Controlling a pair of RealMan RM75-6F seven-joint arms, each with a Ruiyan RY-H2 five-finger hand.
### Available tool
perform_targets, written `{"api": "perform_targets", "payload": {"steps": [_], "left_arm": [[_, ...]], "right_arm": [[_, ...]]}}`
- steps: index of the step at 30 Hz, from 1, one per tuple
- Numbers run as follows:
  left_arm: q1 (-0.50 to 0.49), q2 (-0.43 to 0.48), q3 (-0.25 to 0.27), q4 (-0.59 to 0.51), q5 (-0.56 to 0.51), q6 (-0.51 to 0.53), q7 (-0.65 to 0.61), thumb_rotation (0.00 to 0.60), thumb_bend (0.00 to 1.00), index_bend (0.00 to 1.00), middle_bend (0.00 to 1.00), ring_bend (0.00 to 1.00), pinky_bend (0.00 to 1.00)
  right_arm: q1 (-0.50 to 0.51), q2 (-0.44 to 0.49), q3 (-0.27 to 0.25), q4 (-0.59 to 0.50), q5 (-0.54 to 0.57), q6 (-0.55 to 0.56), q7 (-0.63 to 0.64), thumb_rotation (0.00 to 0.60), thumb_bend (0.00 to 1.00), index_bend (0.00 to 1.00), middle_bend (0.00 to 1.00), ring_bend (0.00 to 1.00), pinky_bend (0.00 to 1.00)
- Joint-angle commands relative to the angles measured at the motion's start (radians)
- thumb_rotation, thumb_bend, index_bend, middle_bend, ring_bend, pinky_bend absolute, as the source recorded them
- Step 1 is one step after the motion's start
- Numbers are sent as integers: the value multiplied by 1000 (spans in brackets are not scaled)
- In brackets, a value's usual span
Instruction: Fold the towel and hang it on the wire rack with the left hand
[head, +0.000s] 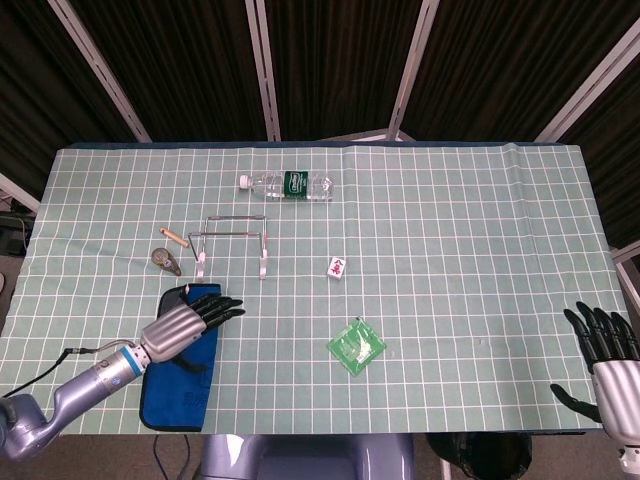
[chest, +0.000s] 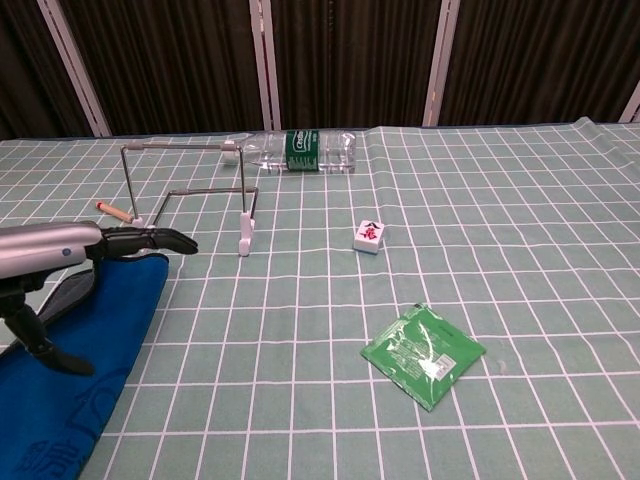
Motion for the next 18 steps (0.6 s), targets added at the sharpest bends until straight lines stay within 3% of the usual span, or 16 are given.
{"api": "perform_targets", "payload": {"steps": [1,11,18], "left_arm": [[-4,-19,7,-2,-32,-40,-45,600,125,3,0,0,0],[8,-19,25,67,-95,-107,-196,600,125,4,0,0,0],[35,6,21,154,-122,-89,-226,600,125,8,0,0,0]], "right_arm": [[0,1,1,1,1,-1,2,600,0,0,0,0,0],[3,0,1,0,3,-8,-1,600,0,0,0,0,0],[3,-1,3,0,8,-9,-1,600,0,0,0,0,0]]}}
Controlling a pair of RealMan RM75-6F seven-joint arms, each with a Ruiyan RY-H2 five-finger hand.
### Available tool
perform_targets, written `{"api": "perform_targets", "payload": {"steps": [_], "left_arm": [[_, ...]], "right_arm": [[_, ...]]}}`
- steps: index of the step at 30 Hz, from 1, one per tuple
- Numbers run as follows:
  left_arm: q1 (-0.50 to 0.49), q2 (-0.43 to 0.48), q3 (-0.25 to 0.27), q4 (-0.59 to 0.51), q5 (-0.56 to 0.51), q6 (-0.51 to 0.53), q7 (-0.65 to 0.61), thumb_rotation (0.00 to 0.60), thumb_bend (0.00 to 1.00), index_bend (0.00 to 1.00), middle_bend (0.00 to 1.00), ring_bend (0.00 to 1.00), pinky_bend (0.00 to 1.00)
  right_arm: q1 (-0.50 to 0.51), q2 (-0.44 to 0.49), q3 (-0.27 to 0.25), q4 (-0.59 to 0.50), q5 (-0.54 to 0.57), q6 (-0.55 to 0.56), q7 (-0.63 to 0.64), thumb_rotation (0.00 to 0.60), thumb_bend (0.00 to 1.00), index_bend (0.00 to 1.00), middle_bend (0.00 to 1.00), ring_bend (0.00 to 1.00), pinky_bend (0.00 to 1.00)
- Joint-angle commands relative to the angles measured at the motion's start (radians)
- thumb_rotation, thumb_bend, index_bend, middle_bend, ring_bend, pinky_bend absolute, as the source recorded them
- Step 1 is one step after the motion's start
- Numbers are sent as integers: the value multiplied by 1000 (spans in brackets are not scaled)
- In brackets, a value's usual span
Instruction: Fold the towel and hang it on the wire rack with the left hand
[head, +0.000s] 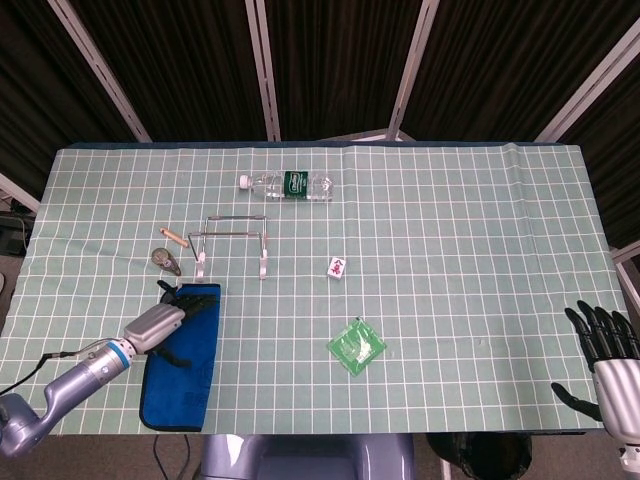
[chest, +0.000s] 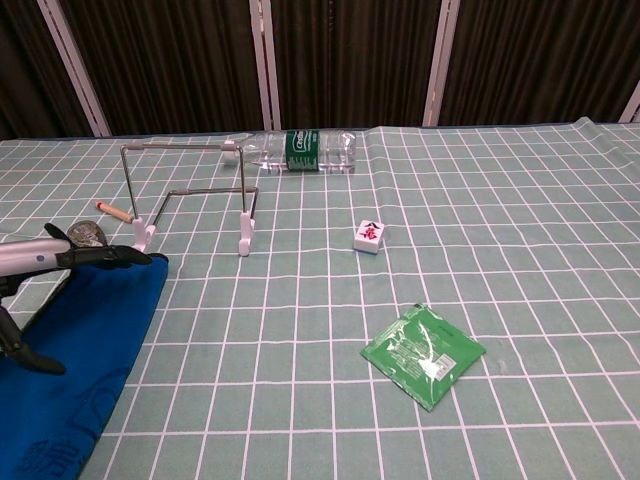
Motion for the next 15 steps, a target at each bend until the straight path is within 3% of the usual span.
{"api": "perform_targets", "payload": {"steps": [1,10,14,15], "left_arm": [[20,18,-2,47,-17,12,-7,600,125,8,0,0,0],[39,48,-10,83,-2,62,-26,600,126,23,0,0,0],[23,70,-29,53,33,103,59,600,125,22,2,0,0],[15,78,-36,39,35,101,90,600,124,22,51,27,8]], "right_arm": [[1,-1,0,1,2,-4,0,600,0,0,0,0,0],[2,-2,-1,-2,-2,-5,-6,600,0,0,0,0,0],[2,-2,-1,-4,-3,-6,-9,600,0,0,0,0,0],[3,-2,-2,-5,-2,-7,-9,600,0,0,0,0,0]]}}
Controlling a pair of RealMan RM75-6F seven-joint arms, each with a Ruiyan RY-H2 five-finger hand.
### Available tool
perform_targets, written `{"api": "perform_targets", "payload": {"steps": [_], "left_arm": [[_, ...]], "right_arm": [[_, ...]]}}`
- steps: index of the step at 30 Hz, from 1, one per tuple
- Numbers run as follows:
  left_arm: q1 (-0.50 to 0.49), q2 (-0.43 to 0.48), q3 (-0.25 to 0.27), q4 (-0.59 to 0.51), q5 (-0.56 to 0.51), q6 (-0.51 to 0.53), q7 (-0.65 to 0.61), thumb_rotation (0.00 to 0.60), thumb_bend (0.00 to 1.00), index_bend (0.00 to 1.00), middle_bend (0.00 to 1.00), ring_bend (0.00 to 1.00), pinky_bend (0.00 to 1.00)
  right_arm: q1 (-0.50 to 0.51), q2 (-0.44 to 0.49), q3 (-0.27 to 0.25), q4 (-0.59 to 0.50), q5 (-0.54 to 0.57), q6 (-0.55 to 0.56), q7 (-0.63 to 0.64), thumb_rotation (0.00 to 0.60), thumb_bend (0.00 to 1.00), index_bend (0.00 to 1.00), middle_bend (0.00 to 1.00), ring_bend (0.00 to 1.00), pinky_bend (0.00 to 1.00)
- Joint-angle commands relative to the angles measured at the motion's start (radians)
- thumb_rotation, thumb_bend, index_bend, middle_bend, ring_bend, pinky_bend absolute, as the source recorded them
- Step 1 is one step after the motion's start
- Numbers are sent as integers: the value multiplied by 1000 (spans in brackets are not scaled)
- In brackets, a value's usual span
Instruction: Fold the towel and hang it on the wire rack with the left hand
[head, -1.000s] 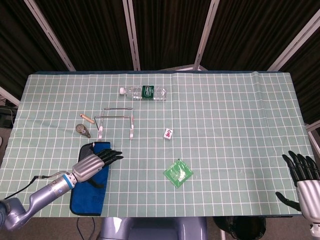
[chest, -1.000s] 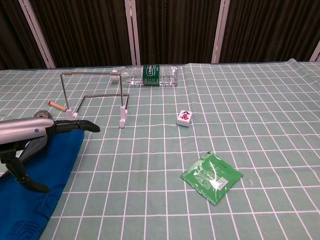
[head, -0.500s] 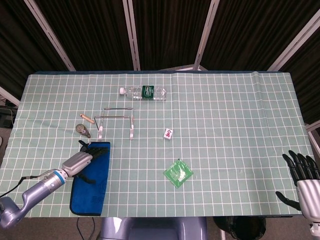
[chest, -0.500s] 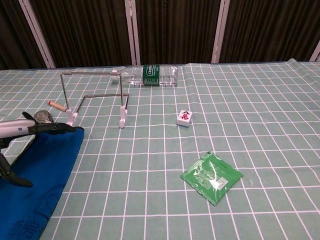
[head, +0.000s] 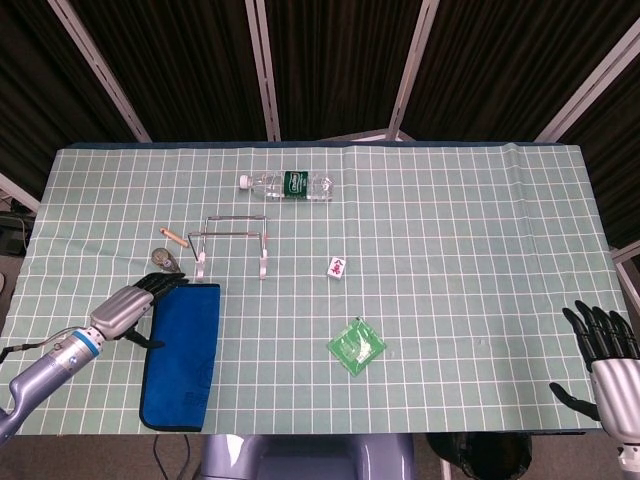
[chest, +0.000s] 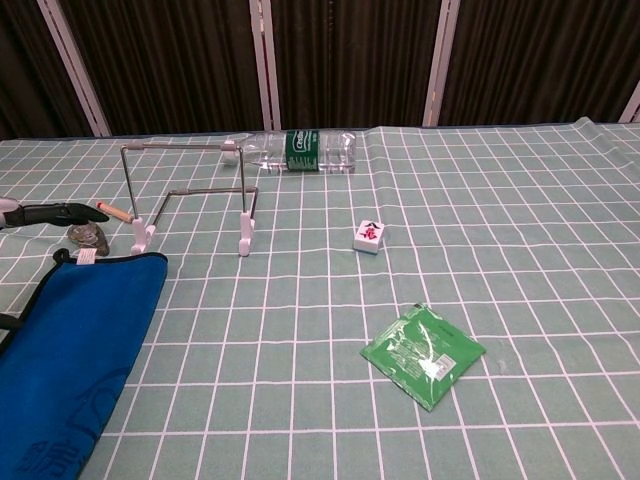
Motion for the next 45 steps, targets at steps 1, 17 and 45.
{"api": "perform_targets", "payload": {"steps": [1,17,45], "left_arm": [[-26,29,-28,-49,15,4,112,600,124,22,120,85,43],[-105,-15,-197,-155,-180,-189,656,600,128,234,968,962,1000],[-165,-160,-232,-26,-327,-401,670,600,453,327,958,951,1000]], "right_arm": [[0,0,0,0,0,-1,0,600,0,0,0,0,0],[2,2,4,6,11,-4,12,600,0,0,0,0,0],[16,-3,14,15,55,-45,16,600,0,0,0,0,0]]}}
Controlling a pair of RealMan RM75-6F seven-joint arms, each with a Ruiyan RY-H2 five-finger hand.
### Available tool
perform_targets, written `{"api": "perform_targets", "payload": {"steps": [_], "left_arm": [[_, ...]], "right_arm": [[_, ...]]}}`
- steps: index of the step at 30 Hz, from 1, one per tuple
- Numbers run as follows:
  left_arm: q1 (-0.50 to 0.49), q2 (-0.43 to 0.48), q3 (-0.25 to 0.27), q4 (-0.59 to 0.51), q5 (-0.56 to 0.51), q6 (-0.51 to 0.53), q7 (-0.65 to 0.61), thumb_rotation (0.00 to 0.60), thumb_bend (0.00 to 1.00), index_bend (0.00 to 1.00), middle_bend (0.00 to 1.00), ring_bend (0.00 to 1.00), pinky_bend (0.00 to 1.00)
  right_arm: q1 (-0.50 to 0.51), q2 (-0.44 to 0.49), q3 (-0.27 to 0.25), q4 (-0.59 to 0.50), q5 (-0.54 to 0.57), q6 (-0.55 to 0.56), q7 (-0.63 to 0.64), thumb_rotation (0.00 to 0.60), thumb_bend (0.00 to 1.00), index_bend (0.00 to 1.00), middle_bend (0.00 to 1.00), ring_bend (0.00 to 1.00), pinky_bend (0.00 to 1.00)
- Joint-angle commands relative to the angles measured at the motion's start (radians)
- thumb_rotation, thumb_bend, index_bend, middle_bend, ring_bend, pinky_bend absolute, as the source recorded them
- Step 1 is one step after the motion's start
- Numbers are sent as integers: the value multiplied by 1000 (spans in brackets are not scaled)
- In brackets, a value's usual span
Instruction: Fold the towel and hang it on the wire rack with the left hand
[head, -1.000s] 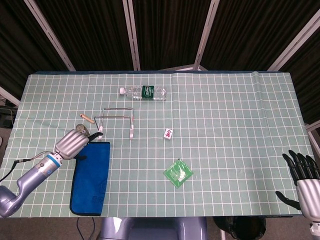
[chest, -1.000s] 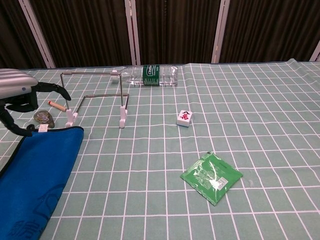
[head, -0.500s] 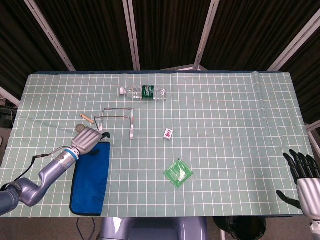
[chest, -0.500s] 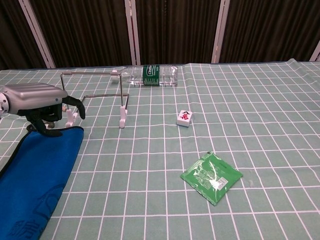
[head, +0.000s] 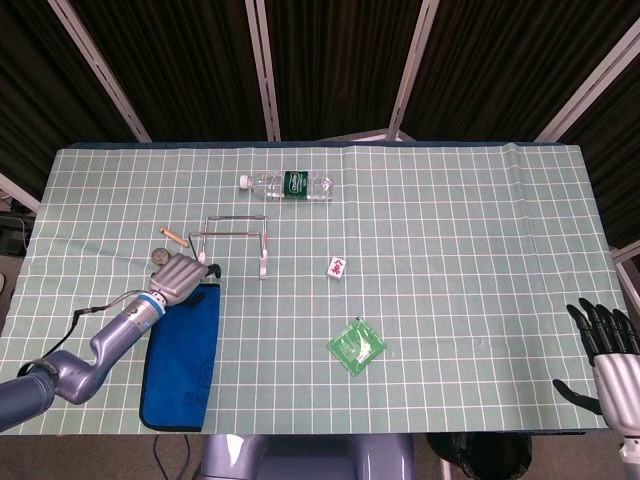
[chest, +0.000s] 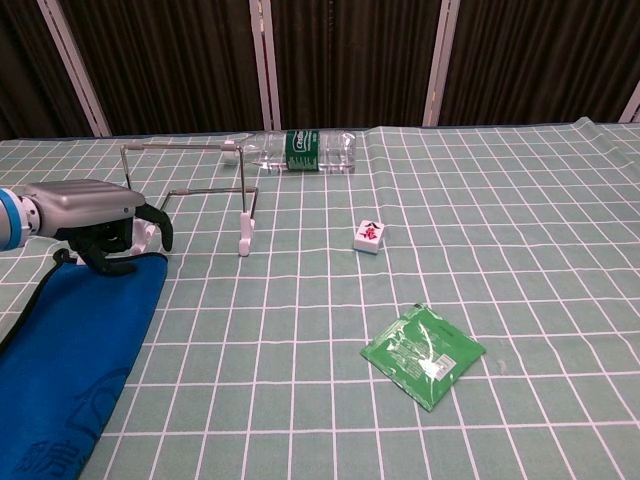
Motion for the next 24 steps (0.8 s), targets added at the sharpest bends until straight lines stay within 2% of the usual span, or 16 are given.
{"api": "perform_targets", "payload": {"steps": [1,13,24], "left_arm": [[0,-6,0,5,-8,-9,2,600,453,328,958,951,1000],[13,-12,1,4,-26,-15,-20,600,452,392,958,952,1000],[12,-31,3,25,-18,-24,-52,600,454,397,958,952,1000]], "right_arm": [[2,0,1,0,2,-3,0,600,0,0,0,0,0],[4,-2,-1,2,7,-10,0,600,0,0,0,0,0],[4,-2,-2,1,7,-10,-3,600,0,0,0,0,0]]}}
